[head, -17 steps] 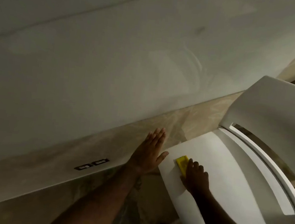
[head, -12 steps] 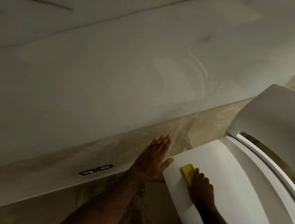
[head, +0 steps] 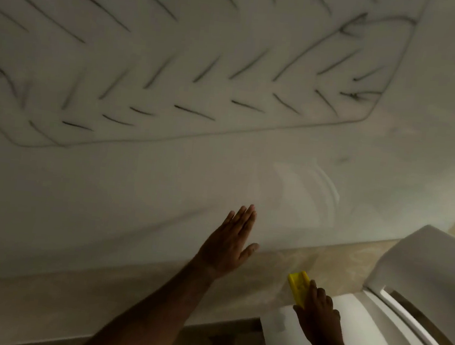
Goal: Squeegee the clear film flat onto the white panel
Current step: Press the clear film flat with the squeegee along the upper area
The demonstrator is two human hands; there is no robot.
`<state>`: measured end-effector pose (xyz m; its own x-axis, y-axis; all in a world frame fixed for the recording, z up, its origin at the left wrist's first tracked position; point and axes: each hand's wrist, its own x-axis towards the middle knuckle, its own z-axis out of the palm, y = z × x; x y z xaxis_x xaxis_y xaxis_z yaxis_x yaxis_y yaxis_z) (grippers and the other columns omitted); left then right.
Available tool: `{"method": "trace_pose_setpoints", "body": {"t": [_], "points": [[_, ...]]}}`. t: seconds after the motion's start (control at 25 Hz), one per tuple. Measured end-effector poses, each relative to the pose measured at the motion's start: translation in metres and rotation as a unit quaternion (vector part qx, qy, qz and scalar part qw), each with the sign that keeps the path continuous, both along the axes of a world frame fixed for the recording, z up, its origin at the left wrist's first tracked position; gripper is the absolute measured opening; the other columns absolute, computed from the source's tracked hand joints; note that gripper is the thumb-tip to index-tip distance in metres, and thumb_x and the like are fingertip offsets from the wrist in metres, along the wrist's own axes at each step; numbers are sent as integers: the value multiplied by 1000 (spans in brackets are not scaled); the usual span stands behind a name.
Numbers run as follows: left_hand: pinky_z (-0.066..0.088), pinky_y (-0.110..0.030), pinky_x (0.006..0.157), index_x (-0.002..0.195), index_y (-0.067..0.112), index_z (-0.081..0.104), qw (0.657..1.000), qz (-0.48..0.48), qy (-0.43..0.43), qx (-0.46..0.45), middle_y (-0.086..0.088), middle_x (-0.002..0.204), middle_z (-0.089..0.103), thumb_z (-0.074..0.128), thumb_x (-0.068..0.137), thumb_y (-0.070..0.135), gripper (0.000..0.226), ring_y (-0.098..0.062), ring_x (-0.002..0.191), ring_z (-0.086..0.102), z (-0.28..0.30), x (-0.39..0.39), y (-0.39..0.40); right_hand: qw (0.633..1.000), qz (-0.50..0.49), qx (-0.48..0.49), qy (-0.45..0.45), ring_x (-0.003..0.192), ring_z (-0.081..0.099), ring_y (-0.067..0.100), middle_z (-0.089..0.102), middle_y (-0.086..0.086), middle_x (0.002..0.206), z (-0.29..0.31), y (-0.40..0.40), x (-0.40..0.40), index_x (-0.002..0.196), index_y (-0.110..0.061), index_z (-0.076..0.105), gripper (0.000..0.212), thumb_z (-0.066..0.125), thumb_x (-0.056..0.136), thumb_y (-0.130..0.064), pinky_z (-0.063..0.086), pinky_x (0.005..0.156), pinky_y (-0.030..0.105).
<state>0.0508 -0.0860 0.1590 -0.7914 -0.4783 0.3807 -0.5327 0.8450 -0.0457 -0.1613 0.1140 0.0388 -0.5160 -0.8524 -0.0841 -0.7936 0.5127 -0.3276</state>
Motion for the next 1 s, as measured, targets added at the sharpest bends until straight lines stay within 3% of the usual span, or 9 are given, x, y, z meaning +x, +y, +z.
{"method": "trace_pose_setpoints", "body": {"t": [0.12,0.24,0.32,0.36,0.44,0.72,1.0], "points": [[26,-44,133,168,-1,27,999,32,25,-34,-17,177,23,37,113,52,77,-32,164,26,43,29,-16,998,38,-43,2,120,55,33,49,11,141,45,-33,2,162,-9,20,94,68,94,-53,54,84,49],[28,-45,132,167,-1,27,994,64,40,-85,-17,177,23,37,112,53,78,-32,164,26,91,61,-32,985,80,-145,51,90,66,41,62,16,115,90,-67,11,152,-5,34,95,79,83,-52,56,58,50],[27,-45,132,168,-1,25,989,83,50,-116,-16,178,21,36,112,53,79,-32,164,25,128,81,-44,964,110,-225,90,83,66,36,63,12,109,133,-88,22,149,-4,37,84,52,95,-67,56,54,46],[27,-45,132,168,-1,25,985,92,55,-134,-16,178,20,36,112,53,79,-32,164,24,147,94,-49,948,136,-266,113,82,65,33,62,10,109,159,-98,30,149,-4,39,83,37,99,-71,56,54,44],[27,-46,133,168,-2,25,977,106,71,-171,-17,178,20,39,112,51,79,-32,164,24,187,117,-61,917,173,-328,144,84,63,29,60,8,111,206,-114,44,151,-3,41,84,26,103,-69,55,60,41],[28,-49,132,167,-5,24,936,183,117,-277,-20,177,21,35,112,50,79,-35,164,24,325,201,-82,822,255,-463,214,96,61,27,58,8,124,367,-151,91,157,-4,37,76,34,106,-61,55,76,42],[25,-54,133,169,-3,16,900,220,145,-346,-21,178,14,32,112,52,81,-37,166,17,438,281,-114,744,275,-549,262,115,57,27,58,4,138,505,-190,135,155,-13,40,68,54,101,-51,42,86,43]]}}
